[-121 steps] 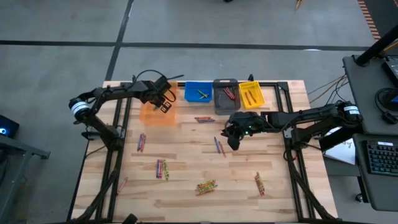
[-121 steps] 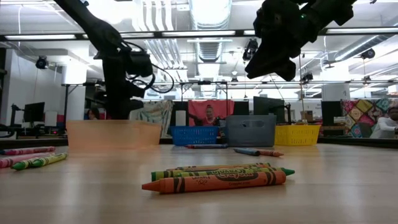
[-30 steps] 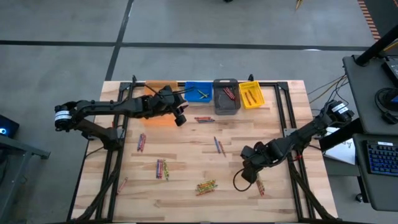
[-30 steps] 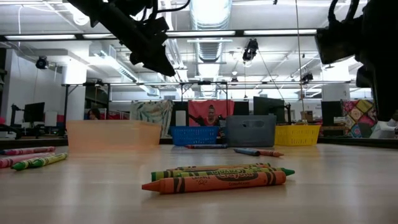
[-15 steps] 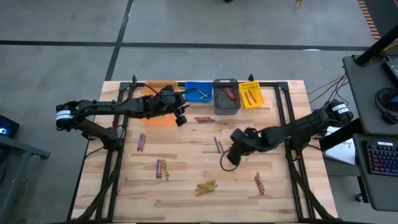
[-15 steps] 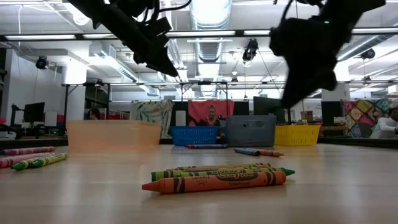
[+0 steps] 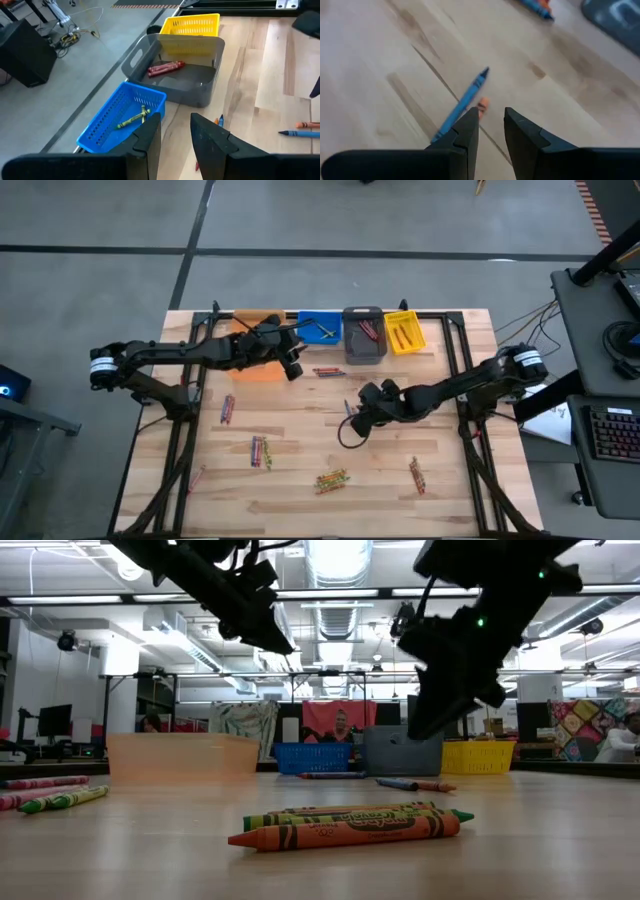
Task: Sort crayons
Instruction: Put the orange crayon into the yellow bin
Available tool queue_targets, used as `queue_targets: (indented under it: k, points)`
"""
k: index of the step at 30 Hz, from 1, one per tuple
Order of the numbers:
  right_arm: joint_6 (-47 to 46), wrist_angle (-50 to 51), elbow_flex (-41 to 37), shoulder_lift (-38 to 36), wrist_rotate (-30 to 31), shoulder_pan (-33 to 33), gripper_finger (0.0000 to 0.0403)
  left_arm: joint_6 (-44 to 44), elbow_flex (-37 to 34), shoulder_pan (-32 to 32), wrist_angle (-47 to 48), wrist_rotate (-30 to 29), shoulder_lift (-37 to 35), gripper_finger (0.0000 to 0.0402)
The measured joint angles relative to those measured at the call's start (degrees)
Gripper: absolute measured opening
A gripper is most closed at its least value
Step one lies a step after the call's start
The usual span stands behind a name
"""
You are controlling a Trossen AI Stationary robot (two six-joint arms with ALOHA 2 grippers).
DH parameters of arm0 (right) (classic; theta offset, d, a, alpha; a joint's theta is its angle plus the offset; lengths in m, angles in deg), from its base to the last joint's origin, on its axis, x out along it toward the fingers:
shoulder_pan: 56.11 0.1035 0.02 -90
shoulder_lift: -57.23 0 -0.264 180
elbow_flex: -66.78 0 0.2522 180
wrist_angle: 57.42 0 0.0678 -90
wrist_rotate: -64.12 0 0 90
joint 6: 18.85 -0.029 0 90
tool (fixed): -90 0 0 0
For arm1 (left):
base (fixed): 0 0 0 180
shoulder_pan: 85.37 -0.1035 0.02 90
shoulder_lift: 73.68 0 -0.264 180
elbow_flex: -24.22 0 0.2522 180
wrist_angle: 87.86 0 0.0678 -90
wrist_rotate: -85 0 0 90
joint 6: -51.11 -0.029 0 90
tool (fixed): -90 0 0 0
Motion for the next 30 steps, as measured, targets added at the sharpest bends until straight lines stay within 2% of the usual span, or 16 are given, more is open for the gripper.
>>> queue_targets:
  k: [16, 30]
  points:
    - [-1.0, -4.7, 0.0, 7.5, -1.9, 0.0, 0.0082, -0.1, 0.0, 0.0, -0.7, 0.0, 0.0, 0.0088]
    - [-2.5, -5.6, 0.0, 8.4, -2.0, -0.5, 0.0082, -0.2, 0.0, 0.0, -0.7, 0.0, 0.0, 0.0088]
